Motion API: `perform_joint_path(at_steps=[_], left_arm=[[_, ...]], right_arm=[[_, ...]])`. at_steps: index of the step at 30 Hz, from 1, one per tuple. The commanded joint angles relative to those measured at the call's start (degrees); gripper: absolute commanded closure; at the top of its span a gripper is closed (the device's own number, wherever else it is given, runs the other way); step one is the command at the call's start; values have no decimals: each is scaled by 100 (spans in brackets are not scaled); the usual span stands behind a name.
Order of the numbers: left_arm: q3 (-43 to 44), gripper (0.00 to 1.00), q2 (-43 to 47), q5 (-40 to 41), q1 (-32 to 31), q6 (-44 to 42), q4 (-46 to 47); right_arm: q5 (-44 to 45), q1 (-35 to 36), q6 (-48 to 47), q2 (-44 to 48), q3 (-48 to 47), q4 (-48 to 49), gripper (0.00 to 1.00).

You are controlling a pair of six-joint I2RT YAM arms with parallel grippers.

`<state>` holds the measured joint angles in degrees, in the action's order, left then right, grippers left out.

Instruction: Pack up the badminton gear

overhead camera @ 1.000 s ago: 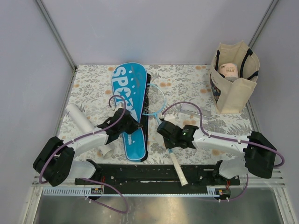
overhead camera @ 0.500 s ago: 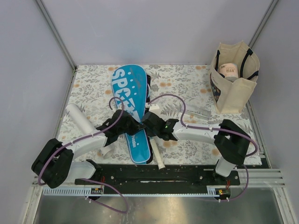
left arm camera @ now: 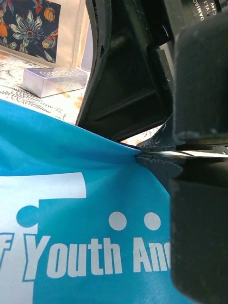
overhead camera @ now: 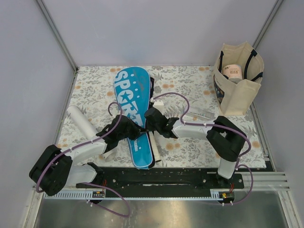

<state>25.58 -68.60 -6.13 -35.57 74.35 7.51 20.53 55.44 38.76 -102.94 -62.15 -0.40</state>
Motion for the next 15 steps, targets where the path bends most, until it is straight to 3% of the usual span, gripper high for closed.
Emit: perform_joint_path(at_steps=[1, 10, 12, 15], left_arm=[[-158, 100, 171, -222, -64, 527, 646], [-238, 100, 329, -2, -222, 607, 515], [-238, 100, 338, 50, -231, 564, 497], [-220, 100, 321, 199, -222, 441, 383]], right_arm=[[749, -51, 491, -51, -245, 761, 100], [742, -121, 738, -376, -95, 1525, 100], [610, -139, 720, -473, -96, 1657, 96], [417, -156, 659, -473, -87, 1667, 82]])
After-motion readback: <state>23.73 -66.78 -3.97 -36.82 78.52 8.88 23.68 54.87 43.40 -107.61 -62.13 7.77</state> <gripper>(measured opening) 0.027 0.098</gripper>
